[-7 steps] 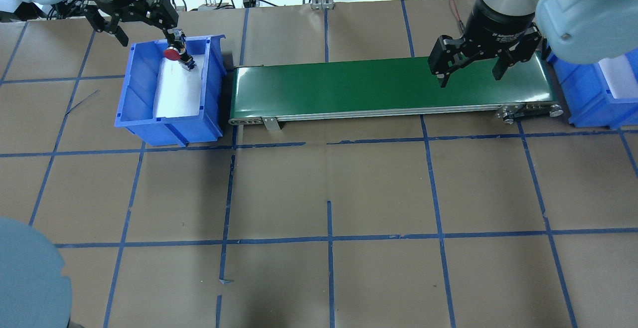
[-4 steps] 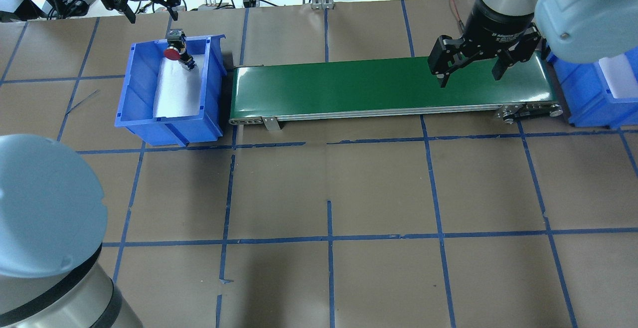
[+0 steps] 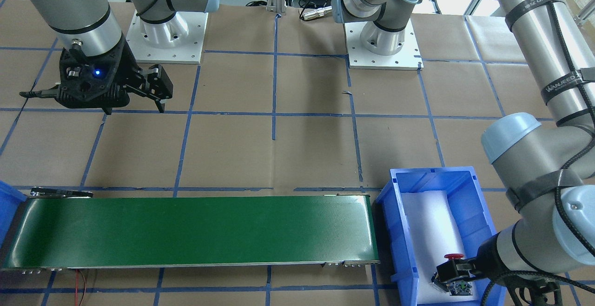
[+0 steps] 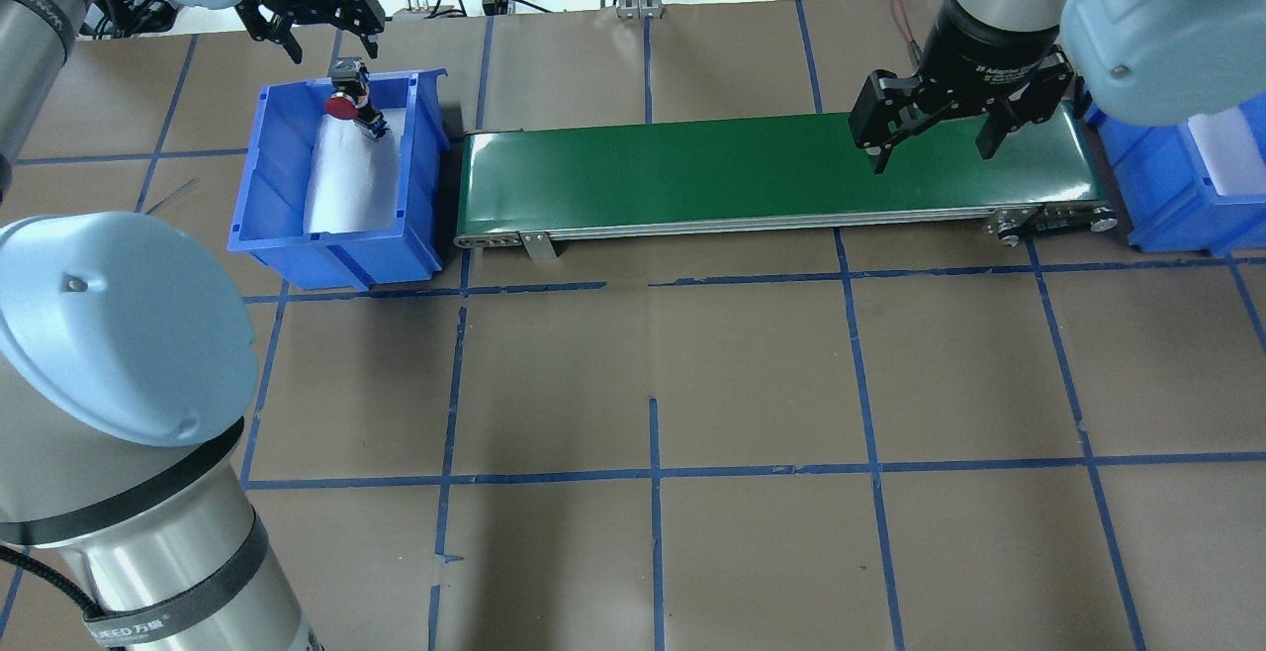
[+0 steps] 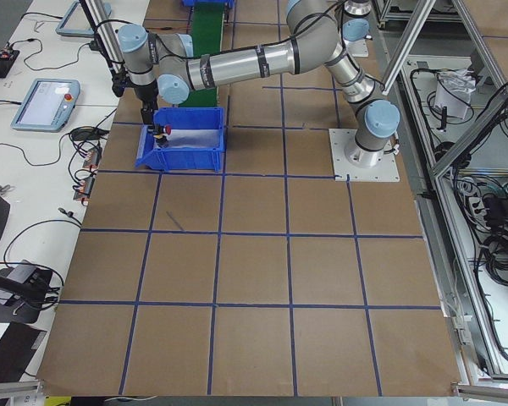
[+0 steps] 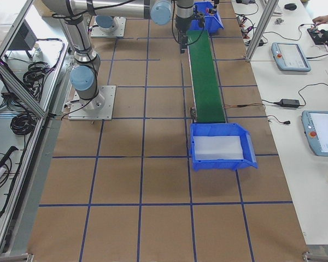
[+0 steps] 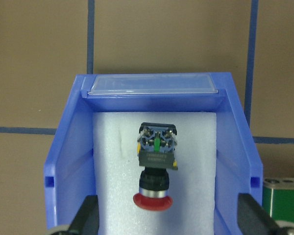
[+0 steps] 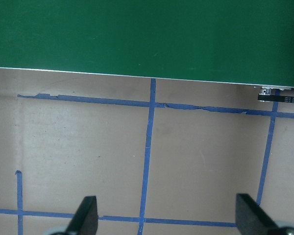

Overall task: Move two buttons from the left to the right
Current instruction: 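Lift the red button up out of the bin with the left gripper, then lower the red button onto the near end of the green belt, open left gripper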

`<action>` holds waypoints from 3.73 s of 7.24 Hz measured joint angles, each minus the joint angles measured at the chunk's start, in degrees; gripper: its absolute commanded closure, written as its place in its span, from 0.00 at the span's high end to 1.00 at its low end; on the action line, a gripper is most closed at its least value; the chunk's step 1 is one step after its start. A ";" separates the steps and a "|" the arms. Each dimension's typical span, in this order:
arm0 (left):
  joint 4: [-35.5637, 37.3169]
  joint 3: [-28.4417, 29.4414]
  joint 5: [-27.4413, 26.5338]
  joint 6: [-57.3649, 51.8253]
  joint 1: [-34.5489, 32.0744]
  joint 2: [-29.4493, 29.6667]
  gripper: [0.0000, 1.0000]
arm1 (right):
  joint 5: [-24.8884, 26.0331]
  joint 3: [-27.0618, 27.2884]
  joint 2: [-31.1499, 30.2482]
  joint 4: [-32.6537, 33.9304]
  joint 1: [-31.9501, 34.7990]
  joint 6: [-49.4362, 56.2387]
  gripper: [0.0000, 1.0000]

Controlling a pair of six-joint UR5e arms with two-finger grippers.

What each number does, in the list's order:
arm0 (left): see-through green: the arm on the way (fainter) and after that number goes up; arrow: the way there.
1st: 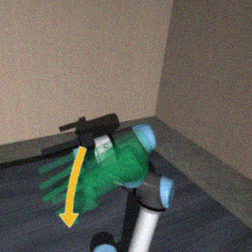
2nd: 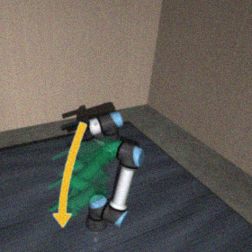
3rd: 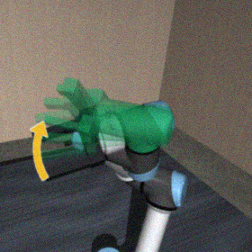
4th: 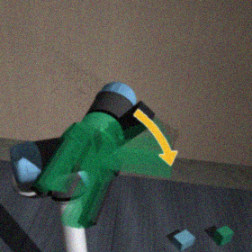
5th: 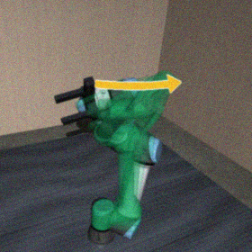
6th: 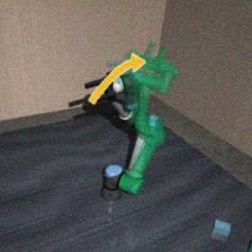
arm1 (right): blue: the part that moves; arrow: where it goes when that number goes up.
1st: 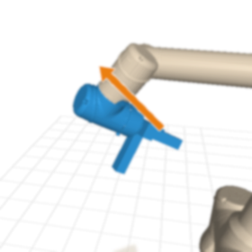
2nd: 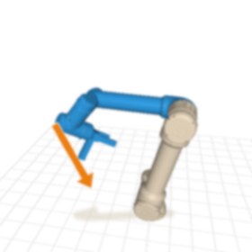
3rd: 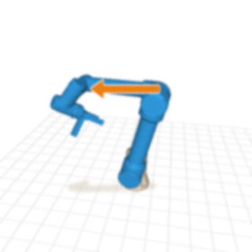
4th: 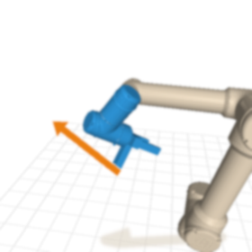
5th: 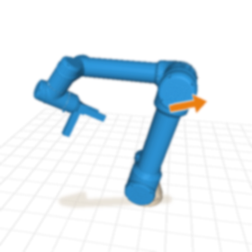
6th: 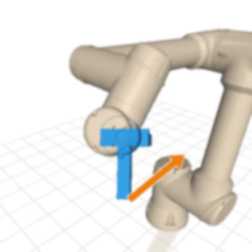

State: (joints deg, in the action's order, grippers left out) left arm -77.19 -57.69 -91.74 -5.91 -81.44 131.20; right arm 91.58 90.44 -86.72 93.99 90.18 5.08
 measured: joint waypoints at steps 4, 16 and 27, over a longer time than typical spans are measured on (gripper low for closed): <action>0.17 -0.26 -0.19 -0.21 0.05 1.92 0.97 | 0.00 0.00 0.03 -0.01 0.00 -0.02 1.00; 1.03 1.30 -1.41 -3.32 -0.39 0.31 0.24 | 0.09 0.09 0.06 -0.03 0.00 0.02 1.00; -0.40 -3.42 -2.04 21.36 -18.43 -0.87 0.20 | 0.09 0.09 0.11 -0.03 0.00 0.02 1.00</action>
State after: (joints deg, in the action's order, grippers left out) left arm -77.58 -61.10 -93.78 15.45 -99.87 130.33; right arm 91.67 90.53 -86.61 93.96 90.18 5.10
